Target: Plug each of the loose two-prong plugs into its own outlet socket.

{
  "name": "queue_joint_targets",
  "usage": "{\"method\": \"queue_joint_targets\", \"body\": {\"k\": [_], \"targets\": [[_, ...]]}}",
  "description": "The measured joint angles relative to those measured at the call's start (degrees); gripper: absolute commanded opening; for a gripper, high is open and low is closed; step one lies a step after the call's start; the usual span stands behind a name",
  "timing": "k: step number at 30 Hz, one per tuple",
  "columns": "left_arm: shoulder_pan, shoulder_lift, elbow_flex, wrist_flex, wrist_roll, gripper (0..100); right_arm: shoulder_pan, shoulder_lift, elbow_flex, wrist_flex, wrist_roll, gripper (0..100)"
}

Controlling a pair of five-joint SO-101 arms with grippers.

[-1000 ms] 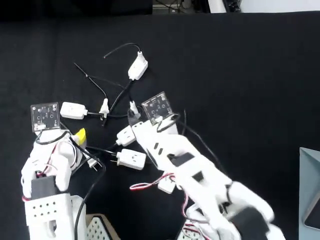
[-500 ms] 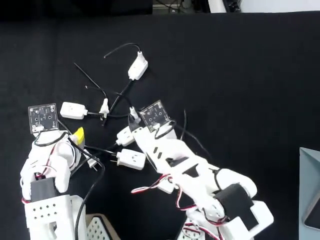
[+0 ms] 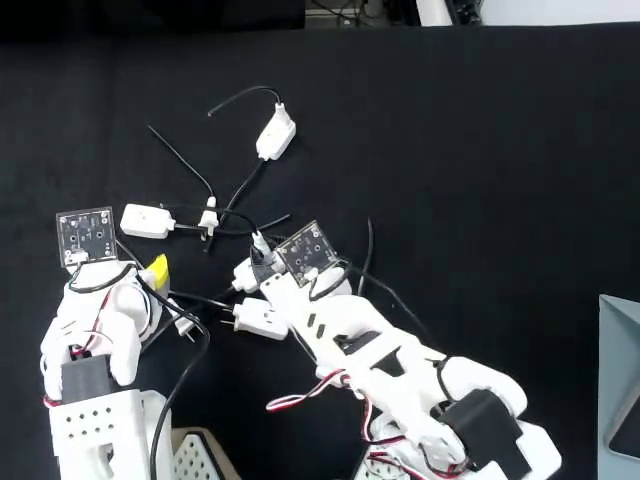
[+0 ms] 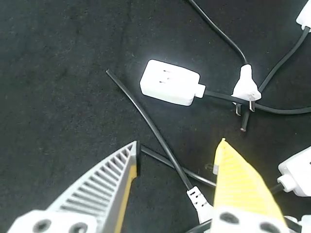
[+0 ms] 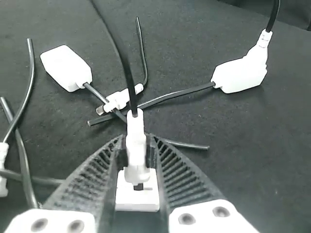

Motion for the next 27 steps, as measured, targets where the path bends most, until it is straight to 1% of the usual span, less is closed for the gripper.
{"method": "queue_joint_targets", "body": {"k": [8, 14, 20, 25, 27], "targets": [[0.00, -0.09, 0.00, 0.00, 0.00, 25, 0.79, 6.33, -2.99, -1.05, -0.18, 1.1], [0.00, -0.09, 0.00, 0.00, 0.00, 25, 1.05, 6.59, -3.08, -1.14, -0.18, 1.1], [0.00, -0.09, 0.00, 0.00, 0.00, 25, 4.22, 7.47, -4.40, -0.79, 0.00, 1.1], [0.00, -0.53, 0.00, 0.00, 0.00, 26, 4.22, 7.56, -4.22, -0.70, 0.00, 1.1], [0.00, -0.53, 0.00, -1.23, 1.23, 26, 4.13, 5.98, -4.22, -0.62, 0.00, 1.1]]}}
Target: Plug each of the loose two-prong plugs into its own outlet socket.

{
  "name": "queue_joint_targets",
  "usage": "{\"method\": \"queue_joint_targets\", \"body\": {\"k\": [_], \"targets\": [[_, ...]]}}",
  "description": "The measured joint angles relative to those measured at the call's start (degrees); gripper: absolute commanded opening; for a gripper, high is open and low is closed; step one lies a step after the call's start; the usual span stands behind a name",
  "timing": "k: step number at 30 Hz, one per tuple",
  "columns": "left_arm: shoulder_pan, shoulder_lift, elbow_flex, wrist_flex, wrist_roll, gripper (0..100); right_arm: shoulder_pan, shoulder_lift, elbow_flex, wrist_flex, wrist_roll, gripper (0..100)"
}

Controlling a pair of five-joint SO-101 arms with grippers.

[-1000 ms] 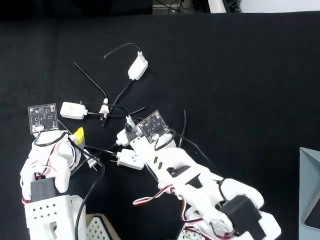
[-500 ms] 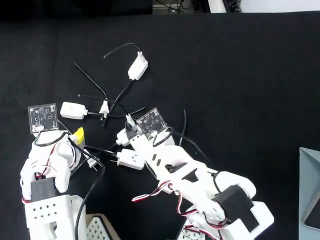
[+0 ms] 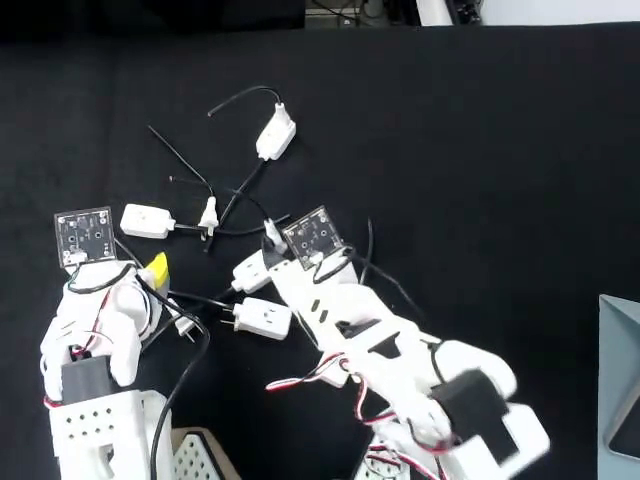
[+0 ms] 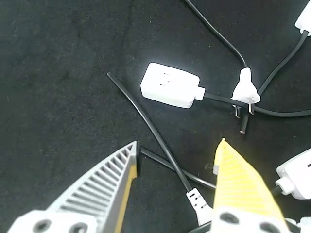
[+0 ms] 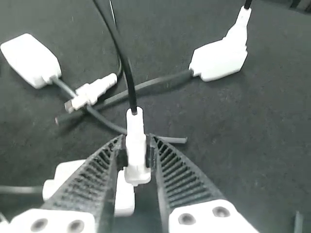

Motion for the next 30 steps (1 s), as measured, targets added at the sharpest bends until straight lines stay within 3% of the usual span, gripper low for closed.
{"method": "queue_joint_targets", "body": {"k": [5, 10, 21, 30], "targets": [[0.53, -0.09, 2.20, -8.97, 8.70, 25, -2.11, -11.34, 3.87, 1.05, 0.00, 1.1], [6.15, -0.09, 4.40, -17.32, 12.04, 25, -2.73, -25.58, 4.75, 14.07, 0.00, 1.2], [18.37, -0.09, 4.40, -19.08, 12.31, 26, -8.88, -49.76, 5.19, 40.00, -3.34, 1.2], [24.97, -0.09, 4.40, -19.08, 11.96, 25, -9.76, -52.48, 7.21, 42.90, -3.43, 1.3]]}}
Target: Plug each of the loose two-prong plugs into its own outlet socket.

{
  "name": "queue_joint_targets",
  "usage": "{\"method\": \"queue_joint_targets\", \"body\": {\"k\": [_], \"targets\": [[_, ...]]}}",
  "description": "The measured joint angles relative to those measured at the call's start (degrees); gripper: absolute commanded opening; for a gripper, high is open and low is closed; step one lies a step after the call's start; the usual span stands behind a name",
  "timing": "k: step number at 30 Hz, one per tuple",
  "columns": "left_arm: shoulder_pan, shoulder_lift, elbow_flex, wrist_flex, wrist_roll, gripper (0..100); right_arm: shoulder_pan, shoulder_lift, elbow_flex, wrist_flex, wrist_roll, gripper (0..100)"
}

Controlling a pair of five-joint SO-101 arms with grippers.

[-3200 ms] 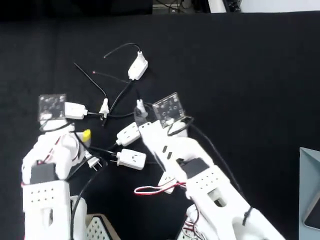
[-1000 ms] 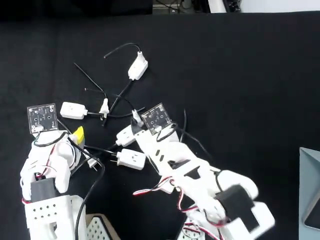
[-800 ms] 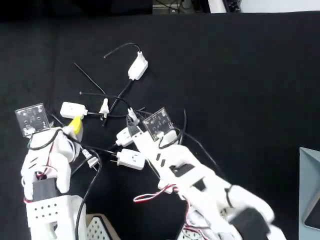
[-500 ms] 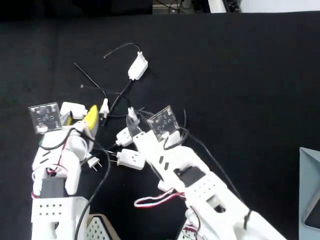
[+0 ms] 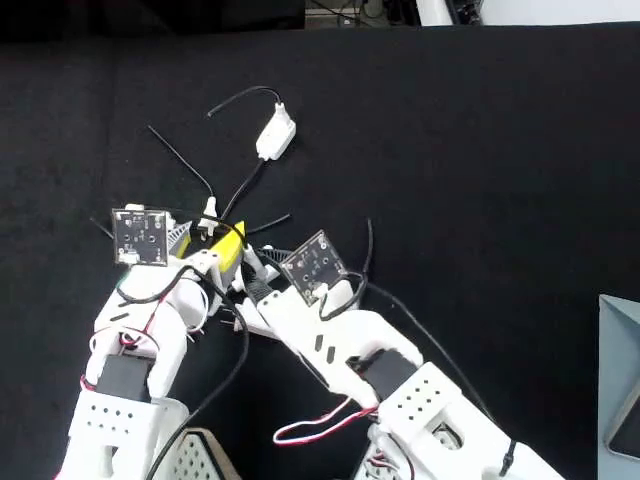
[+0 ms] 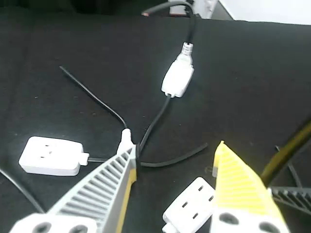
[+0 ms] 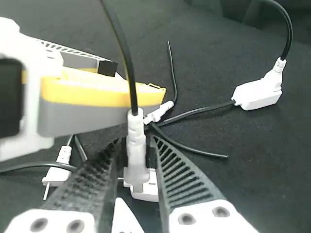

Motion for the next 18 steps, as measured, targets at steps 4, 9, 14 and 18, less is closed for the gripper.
{"method": "queue_joint_targets", "body": {"k": [4, 9, 14, 18], "targets": [[2.73, 0.00, 0.00, 0.00, -4.22, 25, 0.09, 0.00, 0.62, 0.44, 0.00, 1.3], [5.45, -1.76, -0.70, 2.81, -6.33, 25, 0.09, 0.00, 0.97, 0.53, 0.00, 1.3], [5.71, -8.53, -0.70, 6.59, -6.51, 25, 0.09, 0.00, 0.97, 1.93, 0.00, 1.3], [0.97, -15.21, 0.18, 8.35, -4.92, 25, 1.23, 0.00, 0.97, 2.29, 0.00, 1.3]]}}
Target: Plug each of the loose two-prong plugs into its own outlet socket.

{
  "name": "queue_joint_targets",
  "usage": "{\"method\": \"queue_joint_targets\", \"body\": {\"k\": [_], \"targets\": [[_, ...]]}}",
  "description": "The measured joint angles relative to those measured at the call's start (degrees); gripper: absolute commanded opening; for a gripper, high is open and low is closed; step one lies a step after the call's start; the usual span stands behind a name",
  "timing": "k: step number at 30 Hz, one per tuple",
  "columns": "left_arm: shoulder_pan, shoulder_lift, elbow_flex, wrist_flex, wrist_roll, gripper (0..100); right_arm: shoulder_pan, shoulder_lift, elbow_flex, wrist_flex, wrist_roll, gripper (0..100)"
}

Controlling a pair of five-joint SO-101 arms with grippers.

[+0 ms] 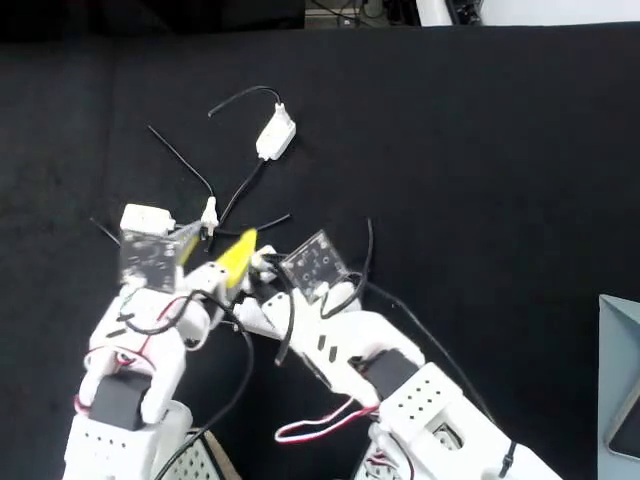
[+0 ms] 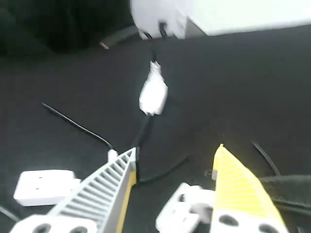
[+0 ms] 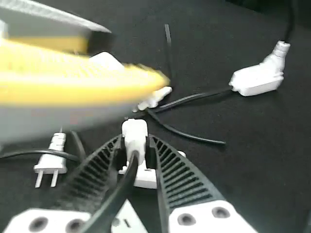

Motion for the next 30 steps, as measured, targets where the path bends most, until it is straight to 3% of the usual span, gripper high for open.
{"method": "queue_joint_targets", "body": {"k": [6, 10, 23, 30], "targets": [[-12.75, -3.60, 1.58, 0.18, 6.86, 22, 3.87, 0.00, -6.86, 12.13, 0.00, 1.4], [-17.49, -3.60, 1.58, 0.18, 7.47, 17, 4.04, 2.99, -13.80, 17.76, 0.00, 1.4], [-19.34, -3.60, 2.46, 0.18, 7.47, 17, 4.40, 30.86, -28.66, 18.90, 0.00, 1.3], [-19.34, -3.60, 2.46, 0.18, 7.47, 17, 8.62, 39.12, -32.35, 18.90, 0.00, 1.3]]}}
